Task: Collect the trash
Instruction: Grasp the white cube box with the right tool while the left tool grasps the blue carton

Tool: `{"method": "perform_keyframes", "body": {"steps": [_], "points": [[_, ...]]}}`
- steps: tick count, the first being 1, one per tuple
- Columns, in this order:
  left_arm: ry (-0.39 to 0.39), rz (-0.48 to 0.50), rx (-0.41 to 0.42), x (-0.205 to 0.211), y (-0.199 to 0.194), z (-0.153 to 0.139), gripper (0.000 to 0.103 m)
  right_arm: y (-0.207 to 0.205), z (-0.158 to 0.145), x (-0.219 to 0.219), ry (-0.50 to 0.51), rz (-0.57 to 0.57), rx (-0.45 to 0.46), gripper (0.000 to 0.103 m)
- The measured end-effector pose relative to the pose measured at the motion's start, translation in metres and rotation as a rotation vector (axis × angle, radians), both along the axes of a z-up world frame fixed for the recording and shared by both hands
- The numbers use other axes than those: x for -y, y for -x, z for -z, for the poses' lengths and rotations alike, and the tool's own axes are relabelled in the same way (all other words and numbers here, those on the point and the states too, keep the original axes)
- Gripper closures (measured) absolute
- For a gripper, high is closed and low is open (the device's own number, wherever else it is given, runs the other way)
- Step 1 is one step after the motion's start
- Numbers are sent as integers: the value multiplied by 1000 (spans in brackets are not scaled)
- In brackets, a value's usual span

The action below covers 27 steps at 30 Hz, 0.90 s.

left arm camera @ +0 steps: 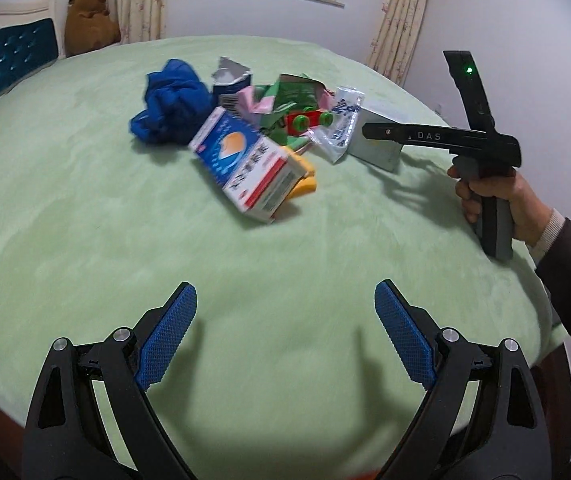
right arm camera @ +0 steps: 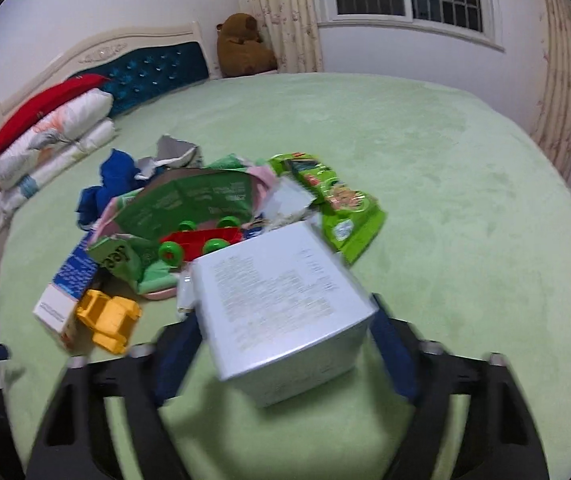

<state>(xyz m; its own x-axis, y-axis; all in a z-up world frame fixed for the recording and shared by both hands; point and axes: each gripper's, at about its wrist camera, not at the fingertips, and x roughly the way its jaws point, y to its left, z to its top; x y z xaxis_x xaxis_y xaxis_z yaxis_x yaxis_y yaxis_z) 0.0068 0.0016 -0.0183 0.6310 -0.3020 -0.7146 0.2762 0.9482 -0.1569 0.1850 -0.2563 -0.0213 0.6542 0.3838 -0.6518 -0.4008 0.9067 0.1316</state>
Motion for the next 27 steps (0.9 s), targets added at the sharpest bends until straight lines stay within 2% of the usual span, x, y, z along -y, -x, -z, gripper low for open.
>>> {"method": "perform_keyframes", "body": {"steps": [5, 9, 12, 15, 21, 27], "points": [[-59, -36, 29, 19, -23, 3, 15, 15, -9, -2, 14, 36, 55, 37], [-98, -84, 35, 26, -47, 6, 15, 40, -20, 11, -65, 105, 85, 37], [-169, -122, 45, 30, -65, 10, 15, 65, -26, 19, -125, 117, 107, 37], [-236, -163, 43, 27, -81, 15, 15, 88, -29, 22, -134, 109, 134, 37], [-229, -204, 55, 4, -91, 12, 15, 119, -32, 29, -180, 110, 129, 37], [-231, -221, 61, -10, -102, 11, 15, 125, -29, 27, -185, 114, 129, 37]]}}
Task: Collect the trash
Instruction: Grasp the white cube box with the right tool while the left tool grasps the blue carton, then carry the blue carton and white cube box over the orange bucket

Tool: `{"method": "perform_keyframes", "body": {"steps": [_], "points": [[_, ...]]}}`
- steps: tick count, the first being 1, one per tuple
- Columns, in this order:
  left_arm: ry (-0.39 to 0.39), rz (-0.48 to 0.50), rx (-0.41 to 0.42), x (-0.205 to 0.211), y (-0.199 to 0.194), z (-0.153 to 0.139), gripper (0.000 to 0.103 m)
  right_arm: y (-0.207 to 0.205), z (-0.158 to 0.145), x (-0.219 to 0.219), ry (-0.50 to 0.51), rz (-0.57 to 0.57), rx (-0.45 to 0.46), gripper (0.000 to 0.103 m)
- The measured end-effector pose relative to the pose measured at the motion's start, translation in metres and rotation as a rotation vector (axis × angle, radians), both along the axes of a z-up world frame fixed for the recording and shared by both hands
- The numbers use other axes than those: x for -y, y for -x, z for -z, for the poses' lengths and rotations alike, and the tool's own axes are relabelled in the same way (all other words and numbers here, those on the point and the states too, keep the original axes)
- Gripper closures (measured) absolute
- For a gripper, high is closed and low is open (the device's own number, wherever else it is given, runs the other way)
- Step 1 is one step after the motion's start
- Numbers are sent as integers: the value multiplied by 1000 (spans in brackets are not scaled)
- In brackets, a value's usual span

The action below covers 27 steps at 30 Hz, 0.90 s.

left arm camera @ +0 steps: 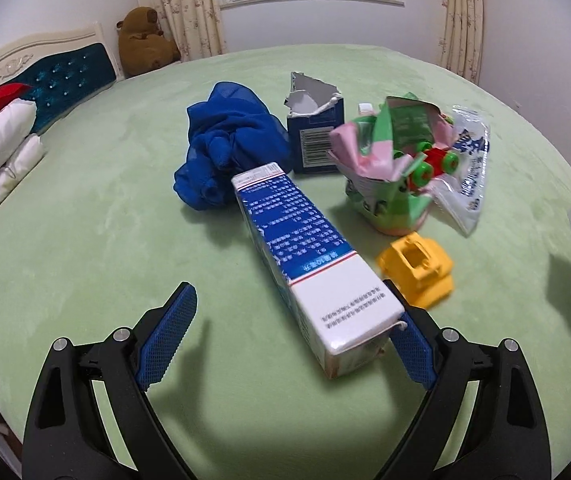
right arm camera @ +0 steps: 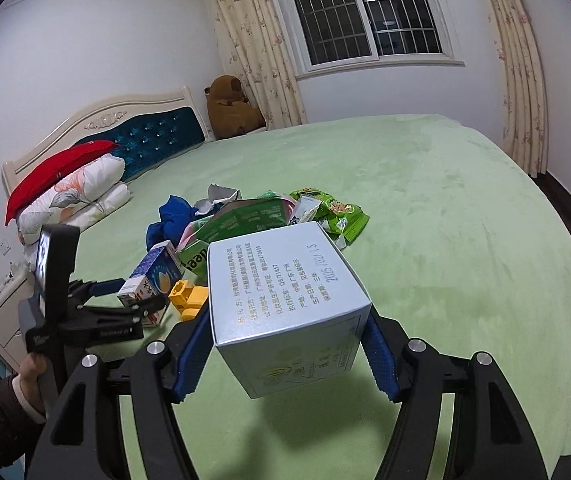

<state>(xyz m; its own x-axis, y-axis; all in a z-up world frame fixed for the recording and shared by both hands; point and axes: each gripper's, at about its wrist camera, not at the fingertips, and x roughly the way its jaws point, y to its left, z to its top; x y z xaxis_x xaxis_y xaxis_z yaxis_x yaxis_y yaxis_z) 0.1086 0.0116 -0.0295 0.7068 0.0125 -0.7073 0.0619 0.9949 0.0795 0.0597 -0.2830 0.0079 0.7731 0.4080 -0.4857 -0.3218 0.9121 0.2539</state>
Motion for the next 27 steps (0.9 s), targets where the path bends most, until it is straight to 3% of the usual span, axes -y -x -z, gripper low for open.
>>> {"method": "perform_keyframes", "body": {"steps": [4, 6, 8, 10, 13, 18, 27], "points": [[16, -3, -21, -8, -13, 4, 18, 0, 3, -2, -5, 5, -14, 37], [59, 1, -45, -14, -18, 7, 36, 3, 2, -3, 0, 9, -12, 37], [100, 2, -81, -20, -22, 12, 65, 6, 1, -4, 0, 12, -10, 37], [143, -4, -91, -29, -25, 14, 70, 11, -1, -6, 1, 13, -8, 37], [193, 3, -72, -38, -19, 8, 71, 19, -3, -12, 9, 13, -6, 37], [199, 35, -44, -44, 5, -3, 71, 37, -8, -21, 16, 3, -4, 37], [179, 146, 10, -36, 98, -24, 71, 92, -9, -39, 31, -29, -20, 37]]}}
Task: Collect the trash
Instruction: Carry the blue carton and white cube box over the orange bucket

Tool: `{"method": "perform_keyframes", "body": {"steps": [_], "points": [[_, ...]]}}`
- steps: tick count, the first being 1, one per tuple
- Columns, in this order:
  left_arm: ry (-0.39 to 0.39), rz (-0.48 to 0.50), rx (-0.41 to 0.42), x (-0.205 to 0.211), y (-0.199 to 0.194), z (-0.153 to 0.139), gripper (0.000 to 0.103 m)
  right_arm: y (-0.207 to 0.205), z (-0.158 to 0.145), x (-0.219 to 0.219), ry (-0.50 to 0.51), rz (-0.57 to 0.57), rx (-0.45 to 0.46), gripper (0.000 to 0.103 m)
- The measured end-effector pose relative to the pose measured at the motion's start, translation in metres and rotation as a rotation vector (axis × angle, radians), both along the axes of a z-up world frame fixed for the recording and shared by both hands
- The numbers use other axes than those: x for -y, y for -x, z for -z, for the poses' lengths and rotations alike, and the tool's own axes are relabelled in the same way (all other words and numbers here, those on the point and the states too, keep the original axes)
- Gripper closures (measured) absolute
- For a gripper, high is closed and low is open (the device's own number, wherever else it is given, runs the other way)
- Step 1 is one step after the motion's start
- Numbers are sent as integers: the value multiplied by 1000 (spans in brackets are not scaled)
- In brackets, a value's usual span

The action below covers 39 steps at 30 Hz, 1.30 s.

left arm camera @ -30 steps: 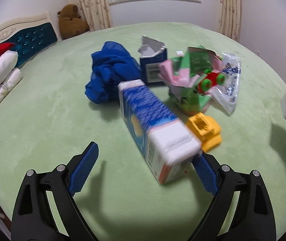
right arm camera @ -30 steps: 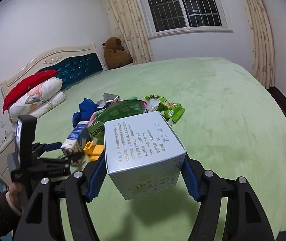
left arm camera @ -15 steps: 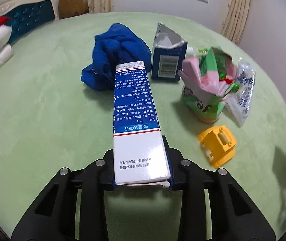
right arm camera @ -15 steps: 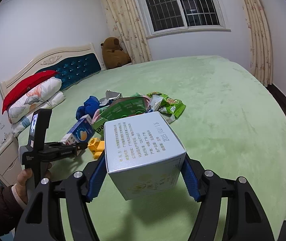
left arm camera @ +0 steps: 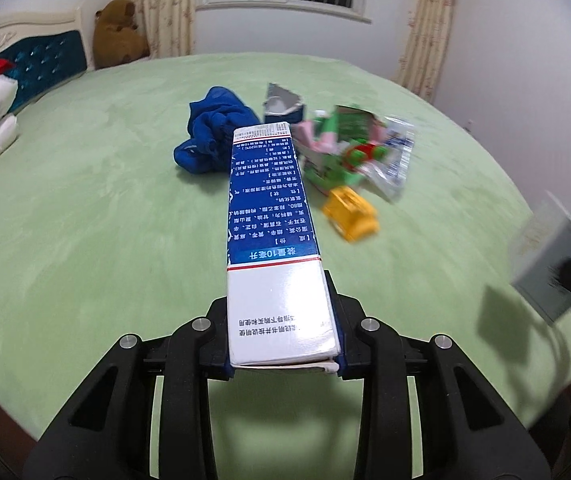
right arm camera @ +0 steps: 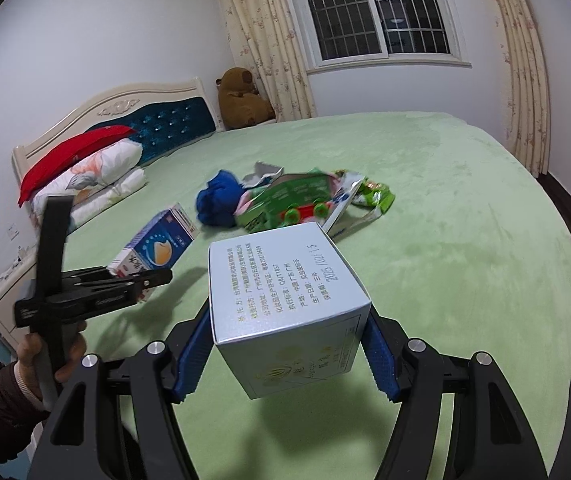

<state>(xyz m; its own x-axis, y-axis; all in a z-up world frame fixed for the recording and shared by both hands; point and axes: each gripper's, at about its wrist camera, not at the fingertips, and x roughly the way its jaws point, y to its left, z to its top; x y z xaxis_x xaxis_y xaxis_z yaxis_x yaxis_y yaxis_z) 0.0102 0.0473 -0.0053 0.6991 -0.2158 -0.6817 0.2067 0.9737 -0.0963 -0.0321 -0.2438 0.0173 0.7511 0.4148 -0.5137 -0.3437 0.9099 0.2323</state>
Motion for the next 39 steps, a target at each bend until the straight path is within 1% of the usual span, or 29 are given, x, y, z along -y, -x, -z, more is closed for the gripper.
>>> {"method": "perform_keyframes", "body": {"steps": [2, 3, 6, 9, 14, 18, 20, 23, 28, 33, 35, 39], "points": [[0, 18, 8, 7, 14, -2, 71, 12, 1, -4, 7, -10, -7, 37], [1, 32, 11, 9, 28, -3, 71, 18, 2, -5, 9, -13, -10, 37], [4, 54, 19, 8, 54, -6, 71, 34, 5, -8, -1, -27, -33, 37], [5, 79, 10, 10, 77, -5, 71, 50, 9, -13, 13, -41, -48, 37], [-15, 130, -8, 15, 107, 3, 71, 77, 12, -18, 31, -61, -66, 37], [-28, 168, -37, 18, 130, 12, 71, 98, 19, -20, 31, -83, -103, 37], [-40, 183, -49, 19, 140, 17, 71, 110, 25, -23, 51, -99, -125, 37], [-59, 205, -89, 19, 156, 30, 71, 128, 36, -26, 86, -127, -163, 37], [-76, 219, -171, 19, 171, 54, 72, 152, 62, -29, 114, -159, -252, 37], [-115, 260, -233, 26, 184, 76, 72, 159, 90, -33, 135, -180, -340, 37], [-116, 284, -262, 31, 189, 84, 72, 161, 97, -36, 147, -189, -355, 37], [-124, 312, -289, 36, 195, 93, 72, 165, 109, -41, 147, -207, -383, 37]]}}
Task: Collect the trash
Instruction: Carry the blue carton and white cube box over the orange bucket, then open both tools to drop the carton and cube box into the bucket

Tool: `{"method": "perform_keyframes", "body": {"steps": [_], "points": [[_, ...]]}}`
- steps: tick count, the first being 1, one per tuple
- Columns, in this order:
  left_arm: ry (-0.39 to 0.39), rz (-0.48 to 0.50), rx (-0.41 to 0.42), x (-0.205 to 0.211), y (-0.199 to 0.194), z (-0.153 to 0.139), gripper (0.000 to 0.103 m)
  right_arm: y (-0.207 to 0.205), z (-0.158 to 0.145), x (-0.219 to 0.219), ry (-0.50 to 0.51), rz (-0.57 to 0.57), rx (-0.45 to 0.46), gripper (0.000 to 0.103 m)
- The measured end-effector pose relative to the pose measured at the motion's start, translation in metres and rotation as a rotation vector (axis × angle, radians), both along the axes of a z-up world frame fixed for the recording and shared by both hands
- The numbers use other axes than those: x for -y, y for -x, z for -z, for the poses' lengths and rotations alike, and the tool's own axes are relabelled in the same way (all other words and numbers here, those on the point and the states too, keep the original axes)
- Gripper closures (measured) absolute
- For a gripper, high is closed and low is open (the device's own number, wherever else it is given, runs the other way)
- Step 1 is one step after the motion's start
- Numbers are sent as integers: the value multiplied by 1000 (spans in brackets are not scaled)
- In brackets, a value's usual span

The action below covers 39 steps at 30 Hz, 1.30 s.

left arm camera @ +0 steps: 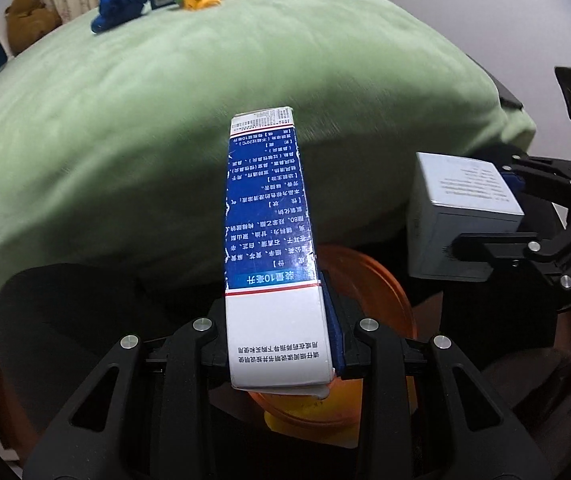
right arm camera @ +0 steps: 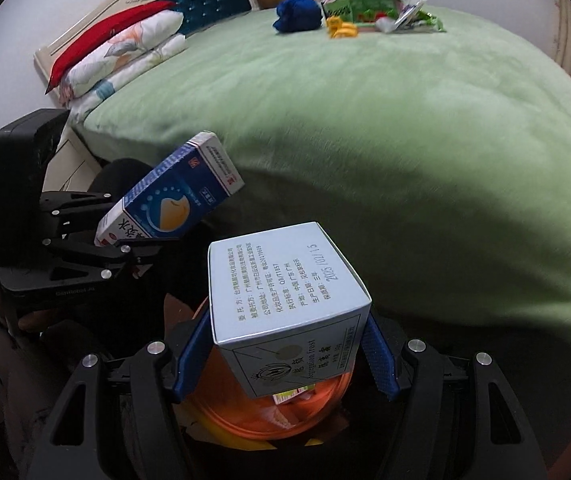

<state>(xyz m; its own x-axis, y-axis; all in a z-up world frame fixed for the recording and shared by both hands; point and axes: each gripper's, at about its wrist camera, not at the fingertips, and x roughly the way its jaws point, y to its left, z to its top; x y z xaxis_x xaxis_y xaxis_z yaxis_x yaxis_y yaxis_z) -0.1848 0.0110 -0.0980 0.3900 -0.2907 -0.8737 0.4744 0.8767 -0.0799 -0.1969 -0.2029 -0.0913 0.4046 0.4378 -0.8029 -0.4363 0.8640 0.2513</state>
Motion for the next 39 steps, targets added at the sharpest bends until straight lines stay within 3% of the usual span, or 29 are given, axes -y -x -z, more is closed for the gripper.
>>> {"method": "perform_keyframes", "body": {"steps": [11, 18, 29, 31, 32, 34, 39], "points": [[-27, 55, -153, 8, 3, 36, 72, -1, 35, -9, 56, -9, -97, 37], [-93, 56, -323, 13, -10, 76, 72, -3, 61, -20, 98, -37, -167, 37], [-141, 65, -429, 16, -25, 106, 72, -17, 87, -44, 139, -85, -255, 37], [-162, 66, -468, 19, -28, 115, 65, -21, 92, -48, 145, -90, -270, 35], [-176, 63, -492, 20, -28, 120, 46, -24, 97, -49, 150, -92, -289, 34], [-199, 39, -511, 20, -33, 126, 28, -28, 103, -46, 159, -80, -314, 29], [-186, 37, -516, 17, -31, 126, 28, -33, 99, -39, 114, -46, -318, 29]]}}
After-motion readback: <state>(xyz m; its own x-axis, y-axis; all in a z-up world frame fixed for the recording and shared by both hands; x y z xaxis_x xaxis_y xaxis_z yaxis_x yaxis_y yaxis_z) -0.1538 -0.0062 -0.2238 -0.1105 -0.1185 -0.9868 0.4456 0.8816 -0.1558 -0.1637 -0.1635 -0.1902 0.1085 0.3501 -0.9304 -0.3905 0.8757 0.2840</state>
